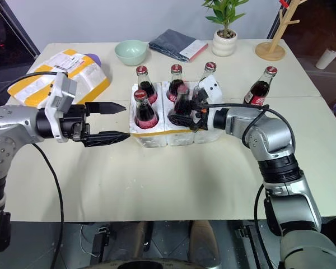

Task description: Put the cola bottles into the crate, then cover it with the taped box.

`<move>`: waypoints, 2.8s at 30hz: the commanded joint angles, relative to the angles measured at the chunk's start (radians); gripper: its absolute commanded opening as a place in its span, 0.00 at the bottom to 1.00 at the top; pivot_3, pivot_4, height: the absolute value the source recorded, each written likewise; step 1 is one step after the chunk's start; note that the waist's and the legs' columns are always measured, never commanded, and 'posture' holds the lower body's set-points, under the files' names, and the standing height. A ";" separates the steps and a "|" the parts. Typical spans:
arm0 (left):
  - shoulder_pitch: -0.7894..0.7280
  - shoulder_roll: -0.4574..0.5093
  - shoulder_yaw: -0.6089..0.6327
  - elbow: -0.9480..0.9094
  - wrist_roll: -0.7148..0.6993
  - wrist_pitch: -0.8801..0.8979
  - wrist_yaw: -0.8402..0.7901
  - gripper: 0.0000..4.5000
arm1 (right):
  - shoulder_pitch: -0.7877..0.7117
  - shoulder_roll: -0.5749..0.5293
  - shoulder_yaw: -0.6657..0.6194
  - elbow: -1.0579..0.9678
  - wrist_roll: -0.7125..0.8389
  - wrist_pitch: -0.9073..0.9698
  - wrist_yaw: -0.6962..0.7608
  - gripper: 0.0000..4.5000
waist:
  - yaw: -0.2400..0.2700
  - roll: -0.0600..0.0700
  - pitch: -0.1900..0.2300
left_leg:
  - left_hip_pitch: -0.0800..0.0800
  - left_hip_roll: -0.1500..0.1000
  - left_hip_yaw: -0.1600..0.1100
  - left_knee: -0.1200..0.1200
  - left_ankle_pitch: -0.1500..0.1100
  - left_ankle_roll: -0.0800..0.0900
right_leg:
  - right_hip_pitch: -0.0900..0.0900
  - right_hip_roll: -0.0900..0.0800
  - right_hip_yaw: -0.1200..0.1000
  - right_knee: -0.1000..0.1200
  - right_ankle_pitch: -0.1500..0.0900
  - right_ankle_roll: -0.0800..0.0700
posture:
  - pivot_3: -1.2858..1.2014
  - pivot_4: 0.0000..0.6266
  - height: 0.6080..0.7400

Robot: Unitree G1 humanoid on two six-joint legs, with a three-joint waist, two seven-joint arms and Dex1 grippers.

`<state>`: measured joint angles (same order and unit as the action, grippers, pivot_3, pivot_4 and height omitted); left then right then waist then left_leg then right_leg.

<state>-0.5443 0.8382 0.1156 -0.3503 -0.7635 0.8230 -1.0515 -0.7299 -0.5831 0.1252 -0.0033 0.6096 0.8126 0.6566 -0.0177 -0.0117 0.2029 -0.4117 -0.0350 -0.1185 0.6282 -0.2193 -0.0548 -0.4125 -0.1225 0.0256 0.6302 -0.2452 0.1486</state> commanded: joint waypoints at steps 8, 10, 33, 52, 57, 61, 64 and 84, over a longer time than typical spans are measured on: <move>-0.065 -0.010 -0.039 0.053 0.023 -0.052 -0.036 1.00 | 0.185 -0.162 -0.475 -0.383 0.237 0.234 -0.083 0.98 | 0.008 0.000 0.000 | 0.000 0.000 0.000 -0.001 0.000 0.000 | 0.001 0.000 0.000 -0.001 0.000 0.000 | 0.52 0.24 0.99; -0.071 -0.012 -0.045 0.062 0.029 -0.057 -0.043 1.00 | 0.280 -0.200 -0.584 -0.455 0.251 0.278 -0.128 0.98 | 0.004 0.000 0.000 | 0.000 0.000 0.000 -0.001 0.000 0.001 | 0.001 0.000 0.000 -0.001 0.000 0.000 | 0.52 0.24 0.99; -0.126 -0.025 -0.052 0.062 0.037 -0.041 -0.040 1.00 | 0.172 -0.065 -0.451 0.096 -0.182 -0.132 -0.328 0.98 | -0.002 0.000 0.000 | 0.003 0.000 0.001 -0.001 0.000 0.001 | 0.003 0.000 0.001 -0.001 0.000 0.000 | 0.52 0.24 0.99; -0.101 -0.017 -0.030 0.041 0.015 -0.025 -0.001 1.00 | 0.058 -0.027 -0.433 0.209 -0.212 -0.306 -0.204 0.62 | -0.007 0.002 0.001 | 0.003 0.000 0.001 -0.002 0.000 0.001 | 0.002 0.000 0.001 0.000 0.000 0.000 | 0.52 0.24 0.99; -0.089 -0.012 -0.023 0.043 0.011 -0.023 0.000 1.00 | 0.041 -0.053 -0.540 -0.052 0.068 -0.112 -0.100 0.62 | -0.015 0.008 0.004 | 0.002 0.000 0.001 -0.002 0.000 0.000 | 0.001 0.000 0.001 0.000 0.000 0.000 | 0.52 0.24 0.99; -0.083 -0.013 -0.024 0.044 0.010 -0.025 0.004 1.00 | 0.051 -0.079 -0.587 -0.181 0.265 0.050 -0.077 0.62 | -0.020 0.007 0.004 | 0.002 0.000 0.000 -0.003 0.000 0.001 | 0.001 0.000 0.000 0.000 0.000 0.000 | 0.52 0.24 0.99; -0.084 -0.016 -0.028 0.046 0.010 -0.026 0.007 1.00 | 0.091 -0.108 -0.556 -0.254 0.316 0.107 -0.052 0.62 | -0.019 0.007 0.004 | 0.002 0.000 0.000 -0.001 0.000 0.001 | 0.002 0.000 0.000 0.000 0.000 0.000 | 0.52 0.24 0.99; -0.076 -0.022 -0.024 0.042 0.011 -0.034 0.019 1.00 | 0.146 -0.122 -0.226 -0.199 0.052 0.012 0.008 0.62 | -0.023 0.007 0.004 | 0.002 0.000 0.000 -0.001 0.000 0.001 | 0.001 0.000 0.000 0.000 0.000 0.000 | 0.52 0.24 0.99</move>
<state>-0.6215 0.8122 0.0565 -0.2844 -0.7403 0.8010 -1.0377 -0.5635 -0.6955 -0.1185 -0.1931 0.6785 0.8620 0.6276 -0.0404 -0.0047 0.2069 -0.4098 -0.0349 -0.1183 0.6268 -0.2197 -0.0542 -0.4111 -0.1224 0.0260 0.6299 -0.2453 0.1485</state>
